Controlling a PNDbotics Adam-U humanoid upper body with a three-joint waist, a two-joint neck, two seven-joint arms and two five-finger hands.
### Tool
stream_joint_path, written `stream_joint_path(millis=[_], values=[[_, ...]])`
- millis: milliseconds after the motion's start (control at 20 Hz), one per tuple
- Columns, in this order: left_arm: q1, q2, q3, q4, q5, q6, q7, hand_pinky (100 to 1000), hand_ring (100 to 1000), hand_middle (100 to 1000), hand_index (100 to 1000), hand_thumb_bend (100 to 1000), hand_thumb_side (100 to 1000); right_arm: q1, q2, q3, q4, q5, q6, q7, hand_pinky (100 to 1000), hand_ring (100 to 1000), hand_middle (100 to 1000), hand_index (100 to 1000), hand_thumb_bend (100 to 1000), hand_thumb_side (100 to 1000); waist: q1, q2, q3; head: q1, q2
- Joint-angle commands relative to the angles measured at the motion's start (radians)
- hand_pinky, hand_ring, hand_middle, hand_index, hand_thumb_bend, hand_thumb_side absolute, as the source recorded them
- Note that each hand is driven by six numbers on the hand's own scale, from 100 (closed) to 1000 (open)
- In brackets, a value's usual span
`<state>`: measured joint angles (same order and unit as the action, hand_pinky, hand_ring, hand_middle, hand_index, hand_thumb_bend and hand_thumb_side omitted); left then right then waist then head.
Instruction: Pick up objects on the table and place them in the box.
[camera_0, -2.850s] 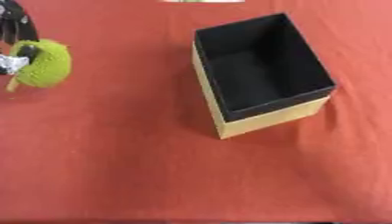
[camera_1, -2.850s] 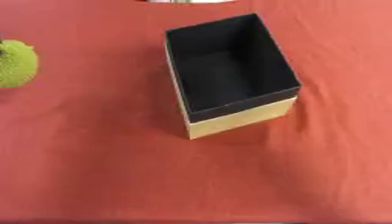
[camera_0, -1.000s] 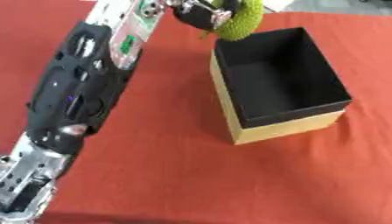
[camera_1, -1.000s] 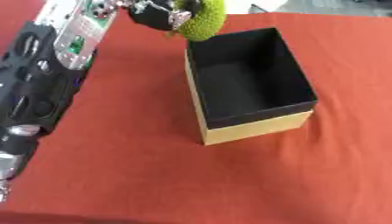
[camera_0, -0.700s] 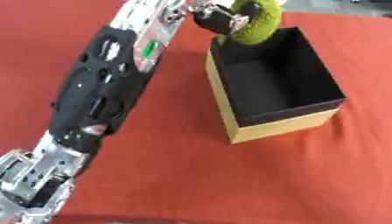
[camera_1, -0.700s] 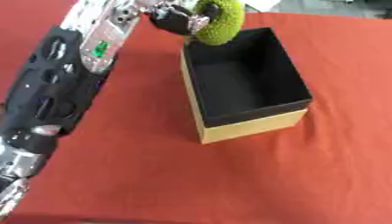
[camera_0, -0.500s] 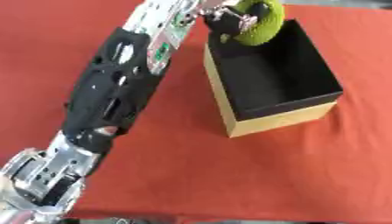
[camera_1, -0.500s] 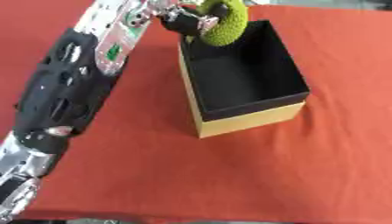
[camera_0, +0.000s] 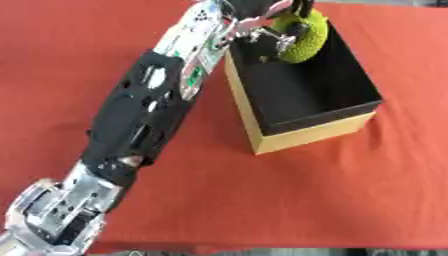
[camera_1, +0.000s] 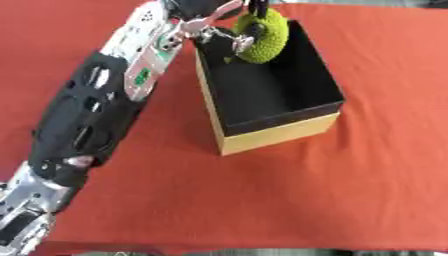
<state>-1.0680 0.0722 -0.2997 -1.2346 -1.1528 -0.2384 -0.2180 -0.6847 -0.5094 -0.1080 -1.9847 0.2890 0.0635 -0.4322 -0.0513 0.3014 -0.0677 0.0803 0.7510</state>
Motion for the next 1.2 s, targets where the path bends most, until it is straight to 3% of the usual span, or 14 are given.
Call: stream_joint_path(millis=[50,200,300,350,450,500,950,1050,1200], values=[[-0.004,-0.011,-0.006,0.018,-0.002,0.000,-0.011,485,466,499,602,100,100,-0.007,-0.013,-0.013,-0.015,0.001,0.004,-0.002,746,781,629,778,100,608,0.000,-0.018,-0.001,-0.010,-0.003],[0.006,-0.014,-0.005,0.042,0.001,-0.011,-0.035,555,513,546,655,100,100,-0.007,-0.010,-0.012,-0.015,0.000,0.003,-0.003,746,782,628,778,100,610,0.001,-0.017,0.002,-0.013,-0.003],[0.009,-0.015,-0.005,0.047,0.005,-0.023,-0.045,670,607,627,745,100,100,-0.007,-0.009,-0.012,-0.015,-0.001,0.003,-0.003,745,782,628,777,100,611,0.002,-0.016,0.003,-0.015,-0.003],[0.011,-0.015,-0.006,0.048,0.009,-0.033,-0.053,723,674,700,813,122,162,-0.007,-0.008,-0.012,-0.015,-0.002,0.003,-0.004,745,782,628,777,100,613,0.002,-0.016,0.003,-0.016,-0.003],[0.013,-0.015,-0.004,0.050,0.012,-0.050,-0.071,729,683,711,822,127,173,-0.005,-0.008,-0.013,-0.015,-0.004,0.003,-0.005,745,782,628,777,100,613,0.001,-0.016,0.003,-0.017,-0.003],[0.014,-0.015,-0.002,0.050,0.013,-0.056,-0.077,778,749,773,876,156,244,-0.005,-0.008,-0.013,-0.015,-0.004,0.003,-0.005,745,782,628,778,100,613,0.001,-0.016,0.004,-0.018,-0.003],[0.017,-0.009,0.012,0.035,0.021,-0.070,-0.083,798,776,807,907,162,284,-0.001,-0.007,-0.014,-0.015,-0.008,0.004,-0.009,745,783,628,777,100,615,0.000,-0.016,0.008,-0.020,-0.001],[0.018,-0.006,0.020,0.020,0.031,-0.061,-0.071,772,753,781,885,100,244,-0.001,-0.008,-0.015,-0.015,-0.009,0.004,-0.011,745,783,629,778,100,610,-0.001,-0.017,0.009,-0.020,0.000],[0.023,0.003,0.044,-0.032,0.066,-0.032,-0.039,752,738,769,865,100,229,-0.006,-0.010,-0.020,-0.015,-0.006,0.000,-0.017,746,782,631,779,100,600,0.001,-0.019,0.013,-0.023,0.005]])
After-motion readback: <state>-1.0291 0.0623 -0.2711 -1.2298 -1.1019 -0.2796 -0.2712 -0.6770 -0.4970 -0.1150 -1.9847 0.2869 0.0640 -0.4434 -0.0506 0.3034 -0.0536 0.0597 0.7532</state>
